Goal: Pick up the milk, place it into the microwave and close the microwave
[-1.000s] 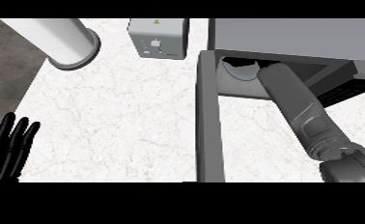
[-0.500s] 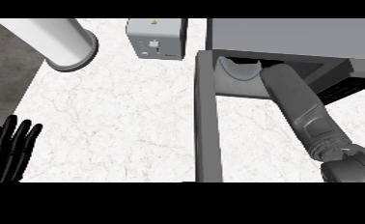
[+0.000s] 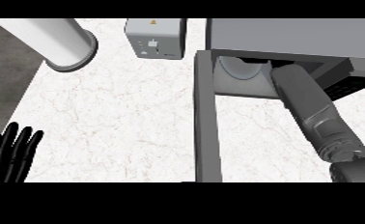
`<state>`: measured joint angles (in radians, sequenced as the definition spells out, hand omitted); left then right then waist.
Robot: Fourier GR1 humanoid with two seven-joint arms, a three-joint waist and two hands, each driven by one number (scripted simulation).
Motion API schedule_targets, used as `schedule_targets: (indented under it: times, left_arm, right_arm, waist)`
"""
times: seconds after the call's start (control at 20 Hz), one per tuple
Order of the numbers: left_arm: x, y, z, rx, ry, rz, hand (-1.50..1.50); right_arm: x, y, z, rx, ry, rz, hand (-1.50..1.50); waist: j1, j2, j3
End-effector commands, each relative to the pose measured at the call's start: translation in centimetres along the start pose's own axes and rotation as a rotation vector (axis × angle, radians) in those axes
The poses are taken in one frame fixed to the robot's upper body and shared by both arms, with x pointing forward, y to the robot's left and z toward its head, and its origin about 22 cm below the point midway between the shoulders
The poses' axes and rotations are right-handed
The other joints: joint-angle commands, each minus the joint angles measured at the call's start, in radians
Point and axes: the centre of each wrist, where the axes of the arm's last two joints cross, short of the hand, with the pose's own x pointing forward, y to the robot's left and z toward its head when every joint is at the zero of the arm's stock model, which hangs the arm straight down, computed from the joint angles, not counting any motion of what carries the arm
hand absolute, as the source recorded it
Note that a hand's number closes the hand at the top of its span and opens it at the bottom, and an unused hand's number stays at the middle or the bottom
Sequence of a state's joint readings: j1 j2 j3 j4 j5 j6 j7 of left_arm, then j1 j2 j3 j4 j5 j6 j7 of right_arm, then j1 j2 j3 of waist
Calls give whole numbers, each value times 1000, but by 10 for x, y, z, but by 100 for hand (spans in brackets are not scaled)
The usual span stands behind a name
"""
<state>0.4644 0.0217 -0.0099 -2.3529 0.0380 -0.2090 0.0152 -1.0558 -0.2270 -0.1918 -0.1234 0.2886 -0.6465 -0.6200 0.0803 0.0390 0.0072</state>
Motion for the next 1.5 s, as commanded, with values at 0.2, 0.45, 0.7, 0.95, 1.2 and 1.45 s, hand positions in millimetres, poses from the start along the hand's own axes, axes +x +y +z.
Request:
schedule_targets:
  times: [0.2,0.45,0.7,0.95,1.2,1.45]
  left_arm:
    - [11,-3,3,0,7,4,-150]
    - [-1,0,2,28,18,4,-150]
    - [5,-6,4,24,26,7,-150]
    - [3,-16,12,4,25,29,-150]
    - [-2,-17,12,18,26,25,-150]
    - [1,-16,4,29,21,30,-150]
  right_arm:
    - [-6,-17,-8,5,-2,-158,-150]
    - [-34,-27,9,53,34,-262,-150]
    - [-42,-40,8,81,36,-307,-150]
    - [-64,-27,43,181,45,-443,-150]
    - [-86,-8,94,184,122,-440,-150]
    - [-80,21,125,243,158,-488,-150]
  waist:
    - [-26,-20,-4]
    - [-48,-26,-6]
    - [-65,-35,-6]
    - [-73,-42,-7]
    - [-78,-41,-7]
    - [-81,-39,-7]
